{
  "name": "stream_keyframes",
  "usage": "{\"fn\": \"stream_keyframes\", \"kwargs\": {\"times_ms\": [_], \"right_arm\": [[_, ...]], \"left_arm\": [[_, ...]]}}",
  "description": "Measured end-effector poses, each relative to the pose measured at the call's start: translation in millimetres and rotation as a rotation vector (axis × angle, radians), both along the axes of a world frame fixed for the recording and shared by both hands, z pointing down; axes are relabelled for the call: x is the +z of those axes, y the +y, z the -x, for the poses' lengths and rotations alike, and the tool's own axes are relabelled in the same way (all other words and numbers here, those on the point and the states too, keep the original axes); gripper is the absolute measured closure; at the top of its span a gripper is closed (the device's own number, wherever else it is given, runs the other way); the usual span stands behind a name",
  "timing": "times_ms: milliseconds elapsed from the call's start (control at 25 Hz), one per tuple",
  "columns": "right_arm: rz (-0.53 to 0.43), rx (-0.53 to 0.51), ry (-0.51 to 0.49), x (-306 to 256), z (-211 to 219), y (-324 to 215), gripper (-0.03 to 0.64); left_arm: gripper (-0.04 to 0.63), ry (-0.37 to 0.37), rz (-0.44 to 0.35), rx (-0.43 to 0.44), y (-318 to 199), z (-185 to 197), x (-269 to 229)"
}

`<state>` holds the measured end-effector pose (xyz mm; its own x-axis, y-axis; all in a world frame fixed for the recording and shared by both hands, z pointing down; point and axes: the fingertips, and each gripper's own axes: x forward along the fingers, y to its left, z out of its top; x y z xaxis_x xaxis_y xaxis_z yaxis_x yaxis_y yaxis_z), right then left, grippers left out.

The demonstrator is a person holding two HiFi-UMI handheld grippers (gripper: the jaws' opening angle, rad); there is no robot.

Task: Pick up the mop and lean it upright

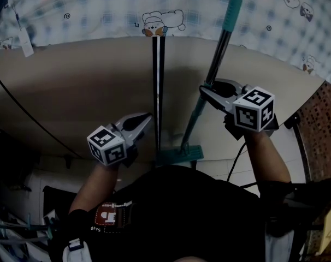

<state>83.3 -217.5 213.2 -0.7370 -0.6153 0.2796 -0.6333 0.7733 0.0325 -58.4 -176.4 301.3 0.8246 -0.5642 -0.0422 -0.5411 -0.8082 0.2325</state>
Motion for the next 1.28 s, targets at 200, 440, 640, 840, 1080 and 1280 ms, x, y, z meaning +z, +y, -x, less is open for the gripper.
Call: {"fn": "stream_keyframes", "kwargs": {"times_ms": [200, 440, 640, 840, 1080, 1280], "right_arm": [[0.001, -0.007, 0.007, 2, 3, -1, 0.489], [0.001, -0.005, 0.014, 5, 3, -2, 0.489], [0.004, -0.001, 0.014, 7, 2, -2, 0.489], [0.005, 0.001, 0.014, 7, 1, 0, 0.489], [0.017, 0.004, 0.021, 16, 1, 3, 0.489], [0.035, 0.010, 0.041, 37, 3, 4, 0.489]], "left_arm": [[0.595, -0.027, -0.007, 0.005, 1, 1, 3], [0.595, -0.028, 0.014, -0.011, -4, 6, 7], [0.595, -0.026, 0.023, -0.026, -5, 9, 8], [0.595, -0.025, 0.025, -0.025, -3, 7, 9], [0.595, -0.030, 0.033, -0.033, 4, 8, 12], [0.595, -0.034, 0.049, -0.040, 11, 10, 18]]}}
